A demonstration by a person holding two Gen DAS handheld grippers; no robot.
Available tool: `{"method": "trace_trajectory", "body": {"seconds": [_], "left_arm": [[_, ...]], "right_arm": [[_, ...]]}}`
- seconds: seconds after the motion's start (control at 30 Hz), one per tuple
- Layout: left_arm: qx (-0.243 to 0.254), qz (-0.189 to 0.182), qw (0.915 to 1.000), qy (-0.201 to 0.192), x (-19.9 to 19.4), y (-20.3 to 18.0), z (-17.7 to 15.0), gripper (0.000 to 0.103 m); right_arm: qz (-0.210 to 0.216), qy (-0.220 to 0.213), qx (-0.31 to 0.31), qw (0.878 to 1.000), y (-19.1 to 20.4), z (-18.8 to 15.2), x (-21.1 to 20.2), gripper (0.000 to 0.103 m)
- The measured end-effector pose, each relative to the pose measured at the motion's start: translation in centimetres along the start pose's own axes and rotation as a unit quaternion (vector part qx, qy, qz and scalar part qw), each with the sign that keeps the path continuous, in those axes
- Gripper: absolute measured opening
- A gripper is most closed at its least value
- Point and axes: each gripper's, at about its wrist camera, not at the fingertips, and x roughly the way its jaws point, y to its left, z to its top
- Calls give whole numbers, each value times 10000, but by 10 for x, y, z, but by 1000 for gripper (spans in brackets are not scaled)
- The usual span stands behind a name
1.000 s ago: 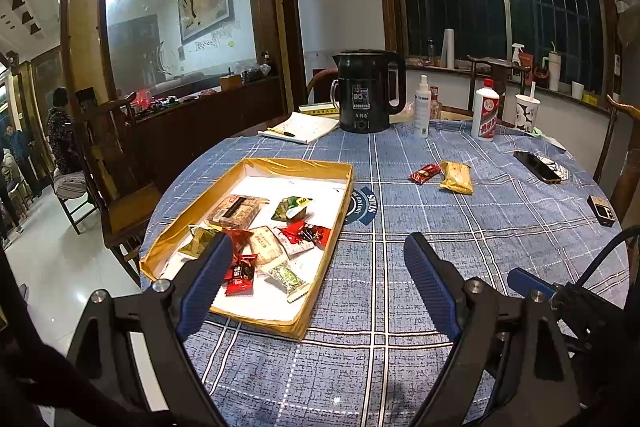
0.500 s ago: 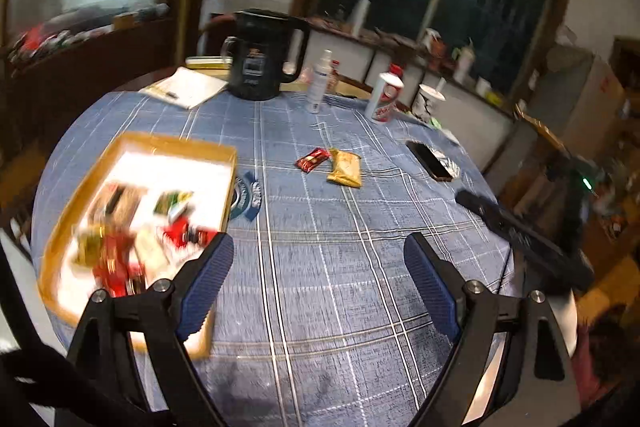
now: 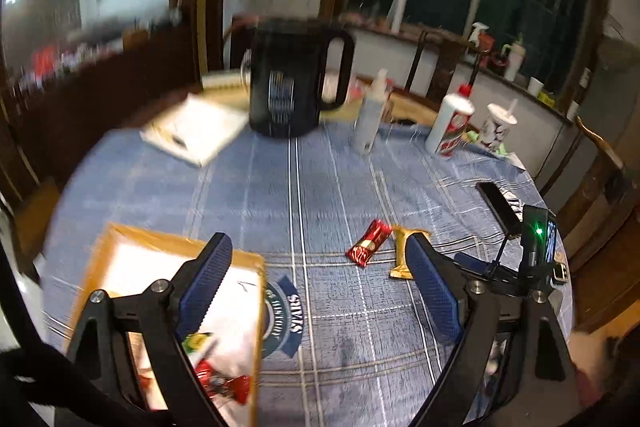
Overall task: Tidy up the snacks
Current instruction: 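Grasp the yellow cracker pack with the right tool while the left grasps the red wafer bar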
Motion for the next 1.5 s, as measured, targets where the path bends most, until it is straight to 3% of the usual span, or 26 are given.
{"method": "trace_trajectory", "body": {"seconds": [0.3,0.33,0.37,0.57,0.8,0.97,1.03,1.1,1.13,1.2,1.3,1.5], "left_arm": [[-770,-402,9928,819,106,0,-9,88],[-811,-470,9917,878,111,0,-10,88],[-837,-537,9905,952,119,-3,-12,88],[-679,-640,9903,1034,151,-23,-15,88],[-267,-525,9930,1027,199,-48,-16,88],[222,-360,9926,1138,217,-64,-21,86],[644,-110,9909,1178,218,-75,-24,74],[1116,102,9881,1052,216,-84,-29,42],[1195,-73,9878,998,213,-85,-31,34],[1369,-9,9860,948,210,-88,-34,28],[1446,36,9849,946,204,-89,-39,28],[1107,-91,9902,841,169,-70,-47,28]], "right_arm": [[-307,323,-395,9982,26,8,64,63],[-420,329,-481,9974,30,7,68,61],[-553,273,-563,9965,34,5,68,44],[-642,169,-562,9962,22,-9,51,44],[152,86,-80,9998,-10,-56,-4,44],[366,-41,27,9993,-21,-70,-18,44],[442,-127,75,9989,-24,-70,-20,44],[566,-154,145,9982,-26,-69,-18,44],[599,-156,159,9980,-27,-69,-17,44],[608,-153,165,9979,-27,-70,-16,44],[589,-112,210,9980,-29,-72,-12,44],[519,-289,205,9980,-30,-76,-14,44]]}}
